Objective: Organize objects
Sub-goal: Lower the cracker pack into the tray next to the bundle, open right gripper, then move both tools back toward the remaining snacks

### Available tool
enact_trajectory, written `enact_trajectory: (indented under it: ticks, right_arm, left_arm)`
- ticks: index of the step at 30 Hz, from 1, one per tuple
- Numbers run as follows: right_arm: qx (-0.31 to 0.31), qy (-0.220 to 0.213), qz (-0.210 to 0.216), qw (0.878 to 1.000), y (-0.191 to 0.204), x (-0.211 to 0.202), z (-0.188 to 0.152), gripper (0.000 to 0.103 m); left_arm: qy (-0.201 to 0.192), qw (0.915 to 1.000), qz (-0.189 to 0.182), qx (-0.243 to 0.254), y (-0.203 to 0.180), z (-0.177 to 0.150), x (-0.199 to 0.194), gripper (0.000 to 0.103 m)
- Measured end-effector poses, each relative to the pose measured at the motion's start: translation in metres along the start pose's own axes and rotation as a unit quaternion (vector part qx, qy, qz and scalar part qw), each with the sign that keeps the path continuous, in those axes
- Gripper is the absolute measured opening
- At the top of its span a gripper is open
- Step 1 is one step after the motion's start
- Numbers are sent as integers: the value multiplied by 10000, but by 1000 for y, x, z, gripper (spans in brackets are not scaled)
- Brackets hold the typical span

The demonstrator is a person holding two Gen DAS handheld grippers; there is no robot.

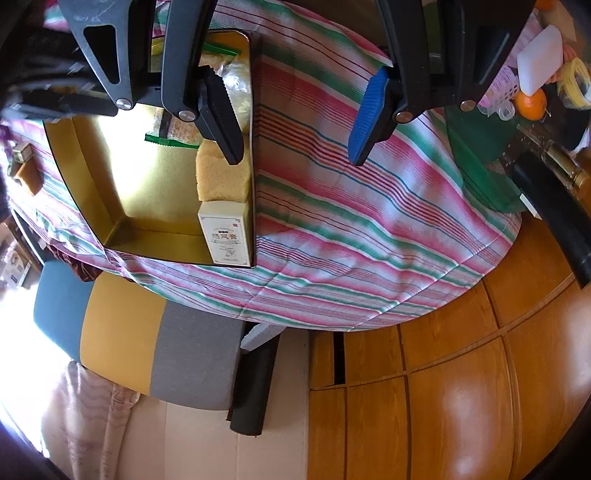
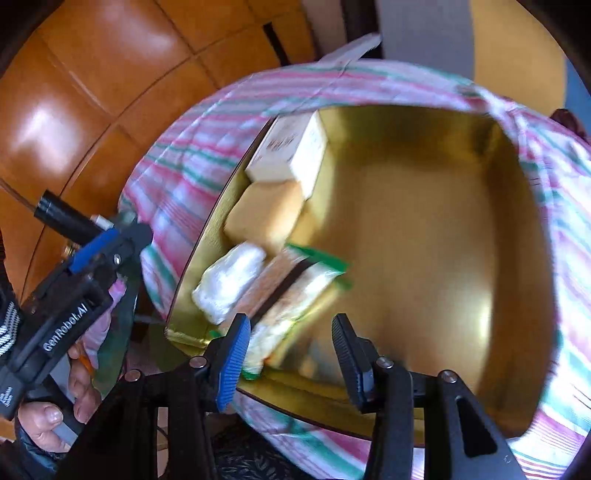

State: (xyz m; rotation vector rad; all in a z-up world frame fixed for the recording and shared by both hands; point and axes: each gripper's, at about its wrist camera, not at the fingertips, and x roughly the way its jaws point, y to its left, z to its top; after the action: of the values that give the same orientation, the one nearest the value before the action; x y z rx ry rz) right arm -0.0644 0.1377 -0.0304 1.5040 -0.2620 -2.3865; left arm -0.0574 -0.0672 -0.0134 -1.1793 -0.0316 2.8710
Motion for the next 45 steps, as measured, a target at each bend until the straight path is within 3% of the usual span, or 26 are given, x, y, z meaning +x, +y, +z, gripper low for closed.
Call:
enact_trajectory:
  ticks: [7, 15, 21, 24, 31, 38, 41, 45]
  right_arm:
    - [232, -651, -467, 9965, -32, -42, -9, 55]
    - [866, -947, -777, 9887, -96, -86, -32, 59]
    - [1700, -1029, -1226, 9724, -161, -117, -61, 59]
    - [2261, -1068, -1536, 9560, -204, -140, -81, 59]
    - [3146, -1256, -2324, 9117, -276, -199, -127, 59]
    - [3749, -1568, -2652, 8744, -324, -240, -161, 59]
    - [3882, -1637, -2614, 8685, -334, -243, -166, 59]
    - [3958, -1631, -2449, 8699, -342, -239, -171, 59]
  left_arm:
    - [-76, 9996, -109, 262, -19, -4, -4, 66]
    - [-124, 9977, -493, 438, -49, 0, -7, 75]
    - [-260, 9907, -1040, 833, -89, 9, -16, 81]
    - [-300, 9860, -1271, 1040, -114, 15, -21, 87]
    - [-367, 9679, -1769, 1746, -186, 21, -36, 90]
    - [-323, 9397, -2249, 2556, -269, 18, -48, 89]
    - [-154, 9256, -2520, 2821, -305, 15, -49, 84]
    - [83, 9124, -2706, 3071, -347, 10, -43, 77]
